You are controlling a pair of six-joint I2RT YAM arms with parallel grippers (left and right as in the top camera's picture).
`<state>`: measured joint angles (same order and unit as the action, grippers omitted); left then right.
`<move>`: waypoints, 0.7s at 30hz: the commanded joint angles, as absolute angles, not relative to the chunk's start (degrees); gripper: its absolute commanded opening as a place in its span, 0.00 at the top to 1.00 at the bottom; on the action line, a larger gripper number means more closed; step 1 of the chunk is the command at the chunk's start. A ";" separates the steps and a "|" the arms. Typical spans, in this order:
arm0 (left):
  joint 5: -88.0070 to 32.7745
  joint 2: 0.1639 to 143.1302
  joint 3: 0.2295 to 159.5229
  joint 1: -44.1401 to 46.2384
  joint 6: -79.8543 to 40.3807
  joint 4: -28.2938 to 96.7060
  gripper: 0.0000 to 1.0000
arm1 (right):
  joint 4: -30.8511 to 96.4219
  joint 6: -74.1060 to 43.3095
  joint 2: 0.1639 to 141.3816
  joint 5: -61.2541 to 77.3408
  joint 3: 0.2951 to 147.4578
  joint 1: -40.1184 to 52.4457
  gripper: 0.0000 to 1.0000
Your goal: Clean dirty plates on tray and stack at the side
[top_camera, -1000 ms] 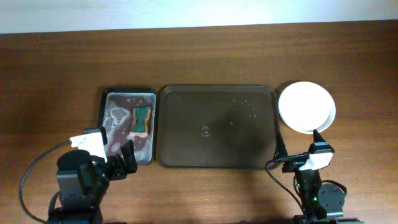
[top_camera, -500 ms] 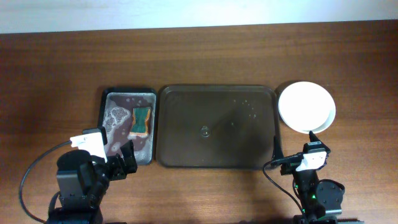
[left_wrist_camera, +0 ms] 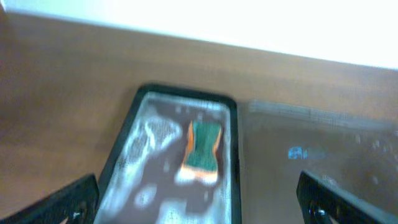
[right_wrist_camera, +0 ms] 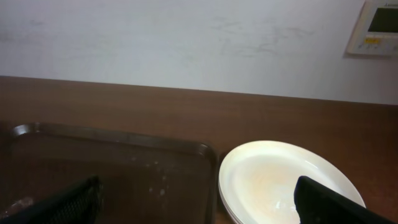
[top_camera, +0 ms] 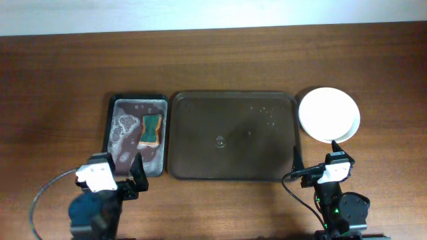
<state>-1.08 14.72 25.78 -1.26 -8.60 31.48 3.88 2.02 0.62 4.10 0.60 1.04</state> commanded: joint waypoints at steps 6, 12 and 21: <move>-5.19 0.23 0.32 -1.26 -1.98 -3.55 0.00 | 4.12 2.37 0.21 4.71 0.32 0.84 0.01; -2.61 0.27 0.51 -0.51 3.09 4.56 0.01 | 4.12 2.37 0.21 4.71 0.32 0.84 0.01; -2.61 0.30 0.51 -0.54 3.09 4.58 0.00 | 4.12 2.37 0.21 4.71 0.32 0.84 0.01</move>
